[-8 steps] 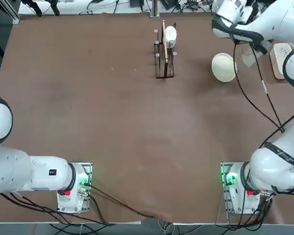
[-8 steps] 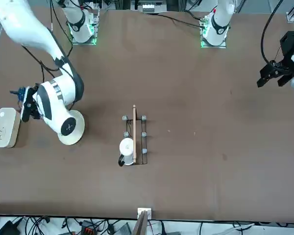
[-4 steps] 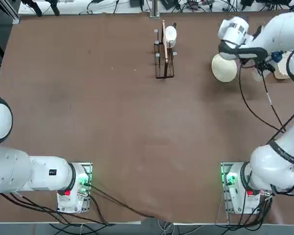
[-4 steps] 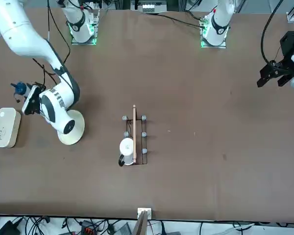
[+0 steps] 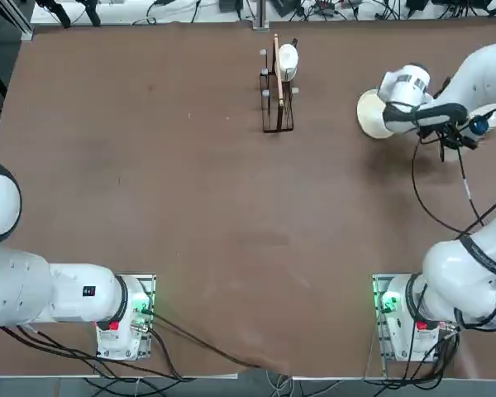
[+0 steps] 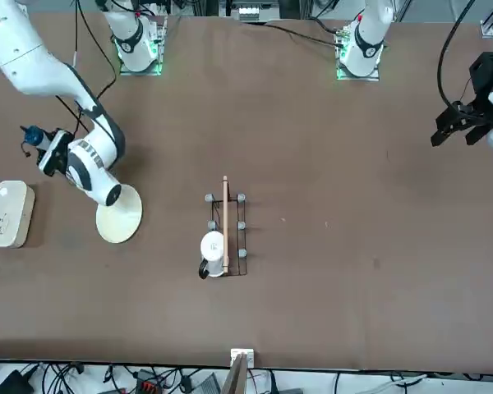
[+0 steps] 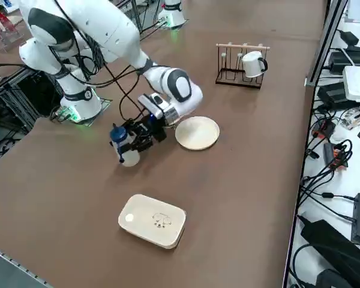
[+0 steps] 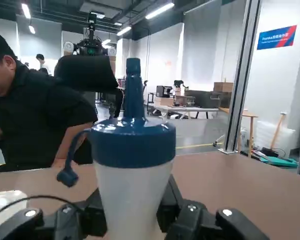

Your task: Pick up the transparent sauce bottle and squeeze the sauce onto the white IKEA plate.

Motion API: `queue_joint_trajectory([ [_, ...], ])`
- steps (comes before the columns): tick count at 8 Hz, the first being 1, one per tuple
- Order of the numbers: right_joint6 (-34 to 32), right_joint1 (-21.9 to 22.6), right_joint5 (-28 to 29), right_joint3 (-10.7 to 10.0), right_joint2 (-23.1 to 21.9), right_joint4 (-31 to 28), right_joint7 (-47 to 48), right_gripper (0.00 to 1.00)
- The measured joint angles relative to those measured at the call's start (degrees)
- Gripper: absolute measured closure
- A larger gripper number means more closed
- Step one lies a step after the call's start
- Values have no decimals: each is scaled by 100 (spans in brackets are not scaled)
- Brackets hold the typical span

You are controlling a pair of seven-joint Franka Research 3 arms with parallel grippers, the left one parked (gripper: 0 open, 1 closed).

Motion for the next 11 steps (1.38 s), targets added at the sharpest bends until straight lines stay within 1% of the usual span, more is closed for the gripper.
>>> queue_joint_trajectory([
  [1, 97, -103, -81, -24, -2, -110, 35, 59],
  [2, 222, -144, -109, -98, -2, -190, 47, 59],
  [4, 486, -159, -116, -249, 20, -304, 50, 59],
  [6, 585, -160, -119, -361, 42, -338, 56, 59],
  [11, 604, -159, -213, -454, 74, -340, 272, 59],
])
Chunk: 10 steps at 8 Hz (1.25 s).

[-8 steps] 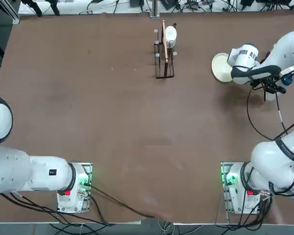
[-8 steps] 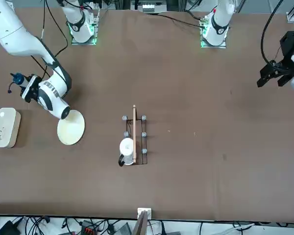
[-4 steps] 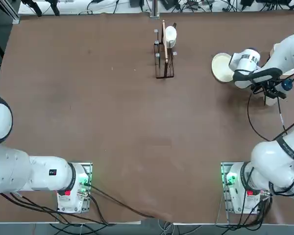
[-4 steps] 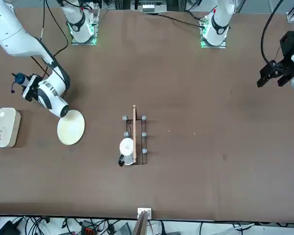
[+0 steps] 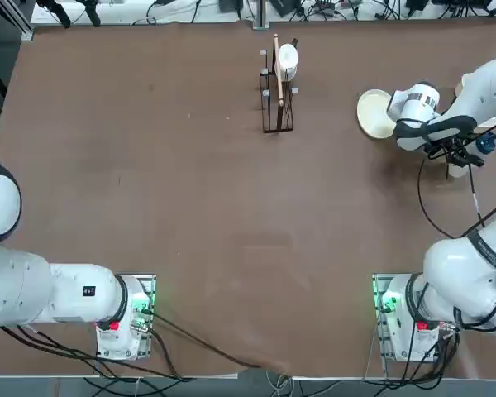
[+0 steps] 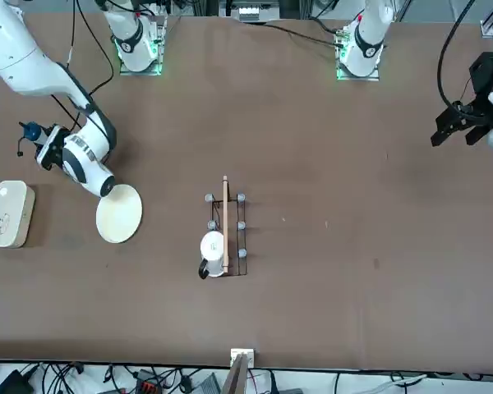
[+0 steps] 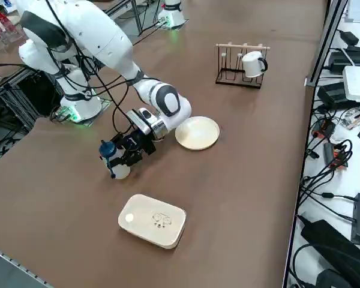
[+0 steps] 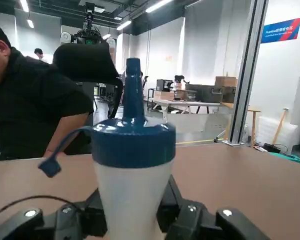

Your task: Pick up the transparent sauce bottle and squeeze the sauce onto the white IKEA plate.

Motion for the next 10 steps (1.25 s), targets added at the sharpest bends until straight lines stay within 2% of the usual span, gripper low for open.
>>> queue_joint_trajectory([
  [7, -36, 51, -354, -68, 277, 1, 97, 59],
  [8, -39, 53, -355, -70, 277, 1, 98, 56],
  [9, -44, 63, -361, -71, 278, 1, 106, 42],
  [10, -44, 87, -362, -71, 288, 1, 110, 21],
])
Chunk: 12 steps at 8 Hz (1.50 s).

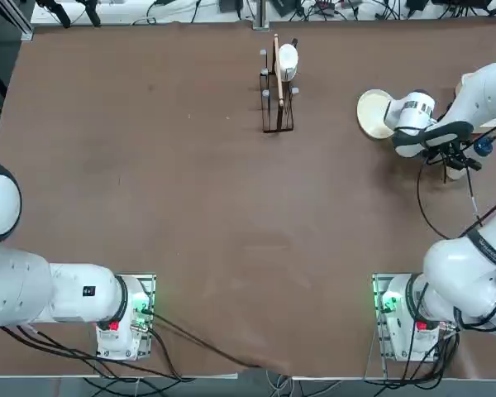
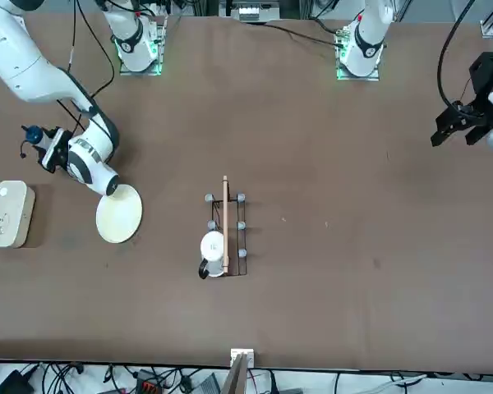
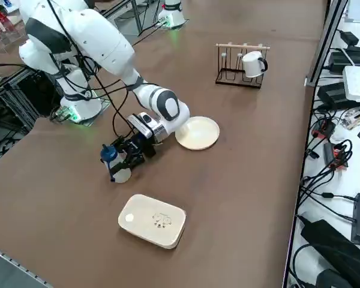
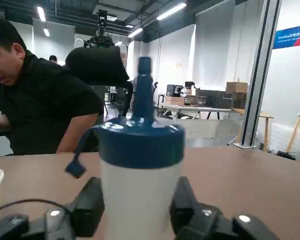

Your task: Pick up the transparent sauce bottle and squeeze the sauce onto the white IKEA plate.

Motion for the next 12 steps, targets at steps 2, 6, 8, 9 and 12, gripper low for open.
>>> queue_joint_trajectory([
  [2, -39, 48, 0, -1, 23, 0, 2, 0],
  [6, -93, 115, 23, 8, 53, -8, 2, 0],
  [8, -133, 127, 131, 43, 55, -75, -2, 0],
  [9, -153, 132, 196, 57, 55, -100, -2, 0],
  [12, -226, 129, 299, 347, 45, -94, -2, 0],
])
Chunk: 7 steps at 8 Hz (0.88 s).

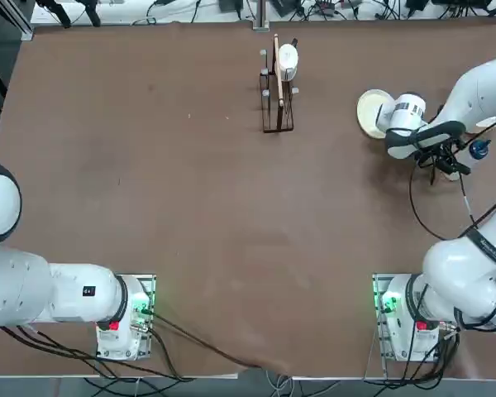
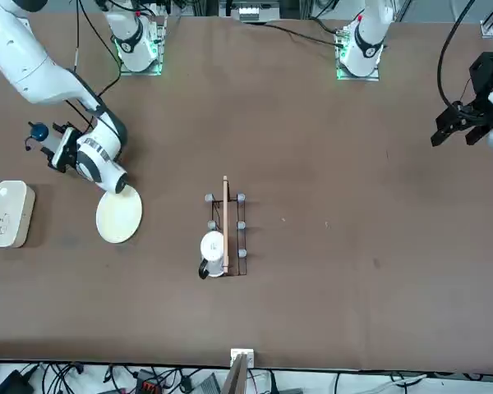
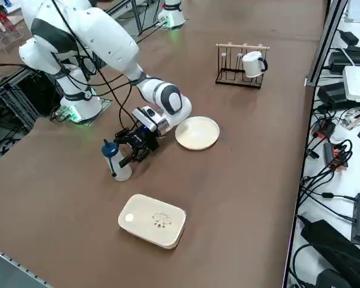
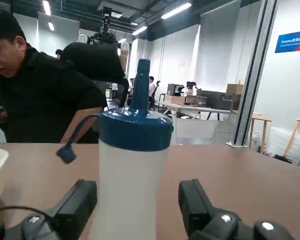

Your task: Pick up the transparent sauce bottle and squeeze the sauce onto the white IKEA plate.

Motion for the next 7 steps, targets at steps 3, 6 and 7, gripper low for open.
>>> queue_joint_trajectory([
  [3, -163, 25, 131, 300, -30, 314, -71, 0],
  [6, -310, 98, 533, 802, -58, 1113, -336, 0],
  [7, -327, 114, 715, 1033, -64, 1423, -467, 0],
])
